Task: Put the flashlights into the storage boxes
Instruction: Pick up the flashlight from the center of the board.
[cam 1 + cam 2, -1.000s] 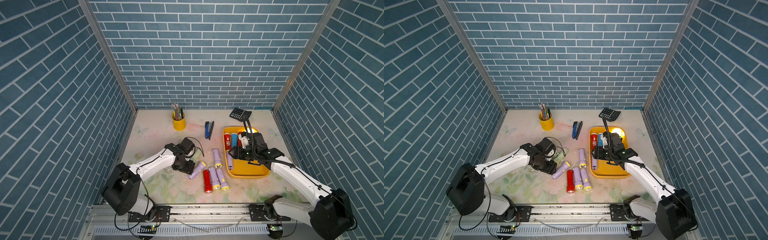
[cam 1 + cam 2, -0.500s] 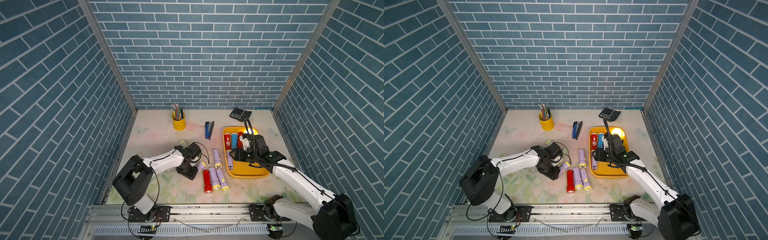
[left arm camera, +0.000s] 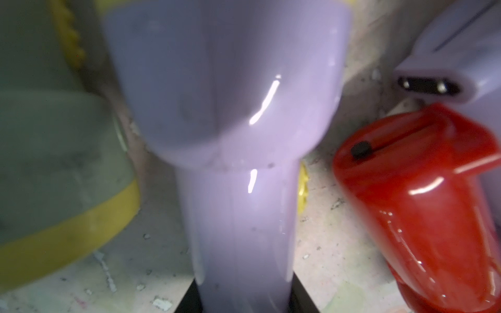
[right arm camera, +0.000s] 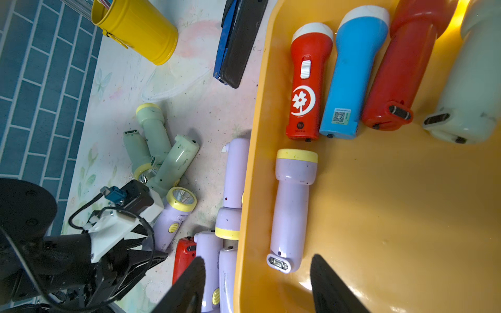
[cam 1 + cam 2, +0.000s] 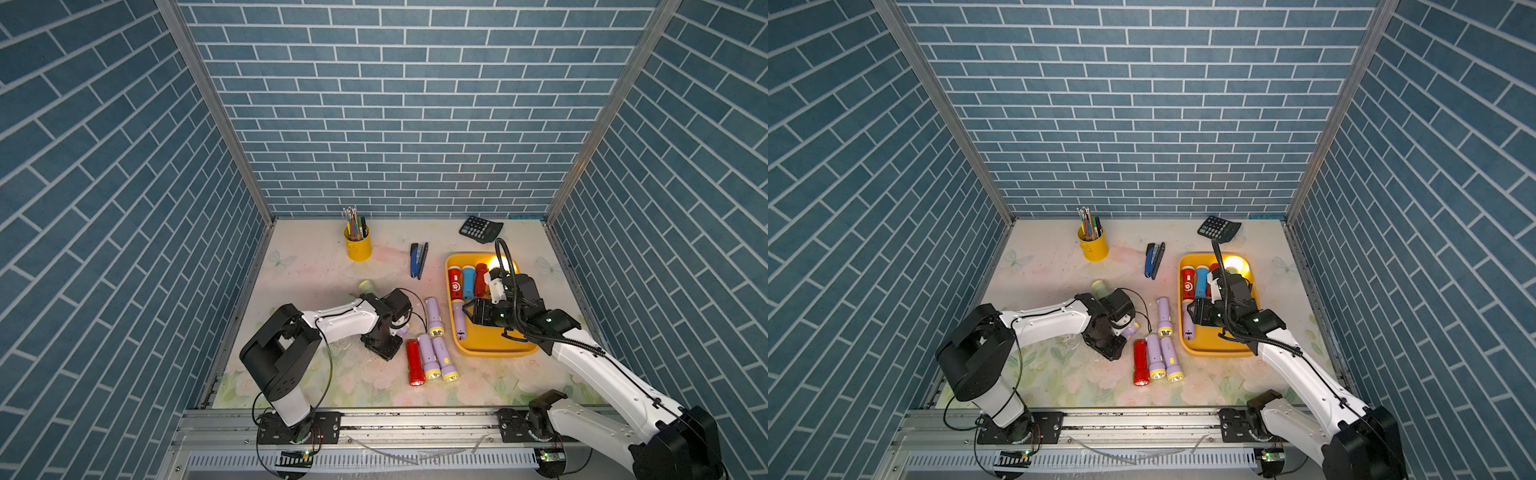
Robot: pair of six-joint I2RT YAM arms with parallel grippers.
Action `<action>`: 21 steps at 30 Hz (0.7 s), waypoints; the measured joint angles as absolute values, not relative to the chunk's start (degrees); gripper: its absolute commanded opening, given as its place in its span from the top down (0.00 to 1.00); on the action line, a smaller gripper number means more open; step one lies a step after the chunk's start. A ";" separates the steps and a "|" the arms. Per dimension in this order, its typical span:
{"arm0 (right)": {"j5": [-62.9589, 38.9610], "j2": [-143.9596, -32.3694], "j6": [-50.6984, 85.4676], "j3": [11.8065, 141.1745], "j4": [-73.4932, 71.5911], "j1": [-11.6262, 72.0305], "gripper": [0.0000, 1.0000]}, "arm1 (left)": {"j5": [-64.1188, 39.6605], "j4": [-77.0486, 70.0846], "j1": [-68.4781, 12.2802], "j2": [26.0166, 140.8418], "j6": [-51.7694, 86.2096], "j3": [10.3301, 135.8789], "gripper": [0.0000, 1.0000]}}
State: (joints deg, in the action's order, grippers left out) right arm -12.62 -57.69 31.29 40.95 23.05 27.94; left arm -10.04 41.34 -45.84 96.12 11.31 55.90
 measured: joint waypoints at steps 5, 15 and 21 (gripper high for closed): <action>-11.94 -54.46 31.99 39.33 20.43 27.97 0.39 | -9.63 41.74 -45.84 93.25 12.53 55.92 0.80; -11.94 -51.29 35.14 38.39 13.65 27.97 0.40 | -12.62 31.57 -45.84 80.86 19.77 55.77 0.85; -13.85 -50.30 37.63 37.93 11.51 28.14 0.42 | -15.53 17.89 -45.84 79.42 25.98 52.56 0.86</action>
State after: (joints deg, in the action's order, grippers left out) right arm -13.85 -50.30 37.63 37.93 11.51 28.14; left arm -15.53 17.89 -45.84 79.42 25.98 52.56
